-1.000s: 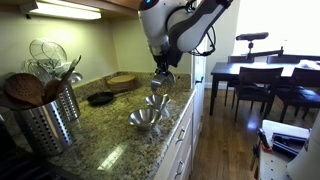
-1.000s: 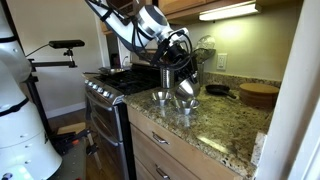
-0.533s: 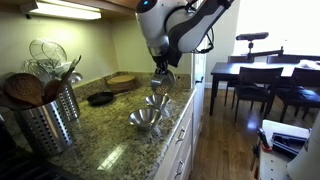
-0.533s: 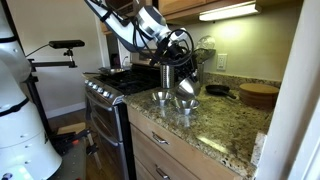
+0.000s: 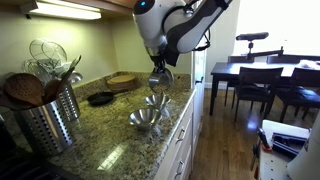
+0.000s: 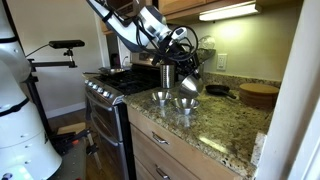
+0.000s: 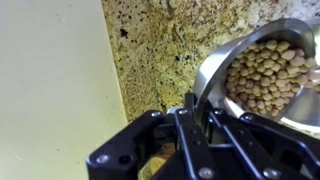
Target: Empty the bowl at the back into the bowl on the right
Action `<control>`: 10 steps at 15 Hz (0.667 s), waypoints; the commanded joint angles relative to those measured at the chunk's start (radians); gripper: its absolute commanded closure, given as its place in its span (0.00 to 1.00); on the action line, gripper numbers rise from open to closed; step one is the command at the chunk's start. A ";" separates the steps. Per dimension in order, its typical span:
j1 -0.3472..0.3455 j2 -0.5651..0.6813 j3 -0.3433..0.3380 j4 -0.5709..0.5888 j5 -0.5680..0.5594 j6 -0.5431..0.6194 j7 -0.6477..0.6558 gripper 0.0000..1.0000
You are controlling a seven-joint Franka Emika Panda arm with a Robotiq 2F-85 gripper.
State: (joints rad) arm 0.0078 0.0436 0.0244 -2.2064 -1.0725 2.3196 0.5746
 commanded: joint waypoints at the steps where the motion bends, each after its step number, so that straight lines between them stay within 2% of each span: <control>1: 0.018 0.018 0.001 0.033 -0.056 -0.046 0.042 0.92; 10: 0.029 0.048 0.003 0.055 -0.142 -0.093 0.076 0.92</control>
State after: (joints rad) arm 0.0193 0.0850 0.0267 -2.1656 -1.1631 2.2790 0.6064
